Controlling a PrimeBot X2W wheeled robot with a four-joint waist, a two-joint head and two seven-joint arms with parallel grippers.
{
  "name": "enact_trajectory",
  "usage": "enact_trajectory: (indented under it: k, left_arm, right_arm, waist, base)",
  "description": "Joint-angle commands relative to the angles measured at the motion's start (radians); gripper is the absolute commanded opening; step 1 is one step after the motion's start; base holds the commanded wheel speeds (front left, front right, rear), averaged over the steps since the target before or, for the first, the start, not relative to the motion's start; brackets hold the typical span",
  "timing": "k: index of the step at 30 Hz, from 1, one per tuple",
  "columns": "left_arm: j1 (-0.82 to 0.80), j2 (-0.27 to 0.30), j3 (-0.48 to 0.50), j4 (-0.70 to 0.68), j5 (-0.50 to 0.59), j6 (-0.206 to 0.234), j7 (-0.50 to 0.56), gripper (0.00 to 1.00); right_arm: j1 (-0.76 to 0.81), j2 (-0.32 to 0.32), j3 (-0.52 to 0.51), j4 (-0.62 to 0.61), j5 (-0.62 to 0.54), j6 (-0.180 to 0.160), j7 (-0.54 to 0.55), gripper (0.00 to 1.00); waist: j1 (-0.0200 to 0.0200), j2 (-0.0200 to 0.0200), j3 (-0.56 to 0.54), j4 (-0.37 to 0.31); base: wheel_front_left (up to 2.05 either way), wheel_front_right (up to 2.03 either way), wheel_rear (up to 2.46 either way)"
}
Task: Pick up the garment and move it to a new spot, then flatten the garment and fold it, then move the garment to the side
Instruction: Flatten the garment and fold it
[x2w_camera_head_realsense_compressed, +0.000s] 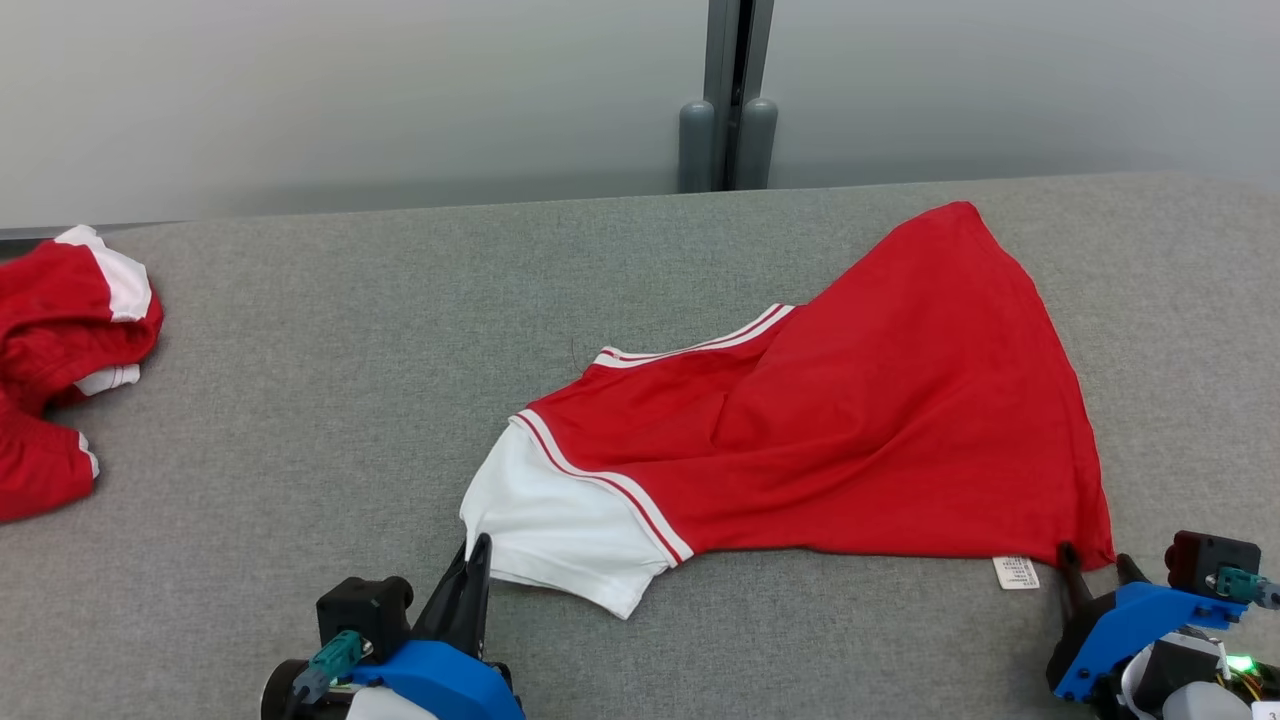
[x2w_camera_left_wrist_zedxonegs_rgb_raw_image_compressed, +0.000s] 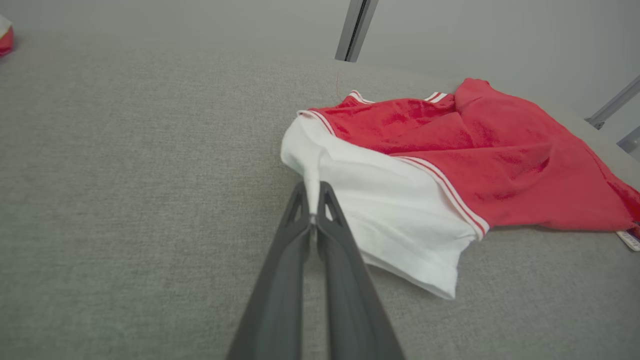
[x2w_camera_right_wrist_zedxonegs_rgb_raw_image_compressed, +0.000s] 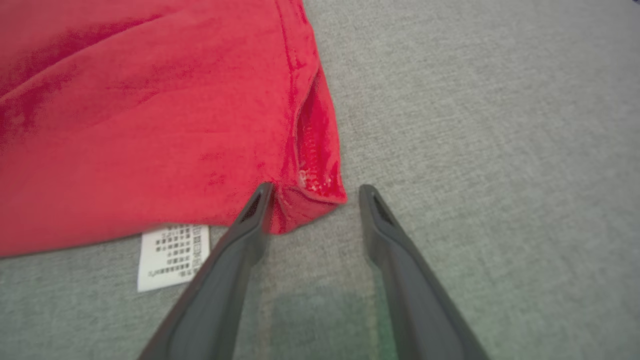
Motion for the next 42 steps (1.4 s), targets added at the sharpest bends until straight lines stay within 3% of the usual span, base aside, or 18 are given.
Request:
enact_trajectory:
  k: [1, 2, 4, 13, 16, 21, 30, 34, 38, 42]
  left_arm:
    - [0.006, 0.005, 0.005, -0.014, -0.003, 0.0, -0.009, 0.0]
    - [0.007, 0.005, 0.007, -0.024, -0.007, -0.002, -0.013, 0.0]
    - [0.011, 0.004, 0.009, -0.042, -0.011, -0.003, -0.02, 0.0]
    - [-0.021, 0.022, 0.023, -0.161, -0.037, -0.023, -0.021, 0.0]
    - [-0.043, 0.039, 0.044, -0.242, -0.054, -0.031, -0.008, 0.0]
    - [-0.084, 0.058, 0.101, -0.435, -0.124, -0.038, 0.032, 0.0]
    - [-0.23, 0.146, 0.217, -0.834, -0.179, -0.001, 0.179, 0.0]
    - [-0.326, 0.192, 0.254, -0.957, -0.189, 0.014, 0.259, 0.0]
    - [-0.423, 0.226, 0.273, -0.988, -0.195, 0.021, 0.326, 0.0]
    - [-0.515, 0.24, 0.278, -0.922, -0.181, 0.02, 0.347, 0.0]
  right_arm:
    - [-0.003, 0.006, 0.014, 0.03, 0.029, 0.0, 0.017, 0.32]
    - [-0.007, 0.007, 0.024, 0.04, 0.048, 0.0, 0.016, 0.16]
    - [-0.017, 0.007, 0.049, 0.049, 0.082, 0.001, -0.001, 0.0]
    - [-0.061, 0.002, 0.149, -0.05, 0.167, 0.0, -0.085, 0.0]
    - [-0.076, 0.002, 0.171, -0.147, 0.189, 0.0, -0.094, 0.0]
    - [-0.066, -0.026, 0.214, -0.41, 0.219, 0.0, -0.099, 0.0]
    - [-0.009, -0.052, 0.177, -0.968, 0.191, 0.0, 0.061, 0.0]
    - [-0.016, -0.066, 0.167, -1.157, 0.184, 0.0, 0.16, 0.0]
    - [-0.033, -0.081, 0.174, -1.249, 0.174, 0.0, 0.242, 0.0]
    - [-0.069, -0.081, 0.196, -1.245, 0.17, 0.0, 0.287, 0.0]
  waist:
    - [0.0, 0.0, -0.004, -0.001]
    - [0.0, 0.0, -0.008, -0.002]
    - [0.0, 0.0, -0.015, -0.006]
    - [0.0, 0.0, -0.049, -0.028]
    - [0.0, 0.0, -0.062, -0.034]
    - [0.0, 0.0, -0.084, -0.042]
    - [0.0, 0.0, -0.103, -0.049]
    - [0.0, 0.0, -0.089, -0.057]
    - [0.0, 0.0, -0.055, -0.064]
    - [0.0, 0.0, 0.007, -0.069]
  base:
    - [0.0, 0.0, 0.0]
    - [0.0, 0.0, 0.0]
    - [0.0, 0.0, 0.0]
    - [0.0, 0.0, 0.0]
    - [0.0, 0.0, 0.0]
    - [0.0, 0.0, 0.0]
    - [0.0, 0.0, 0.0]
    - [0.0, 0.0, 0.0]
    - [0.0, 0.0, 0.0]
    - [0.0, 0.0, 0.0]
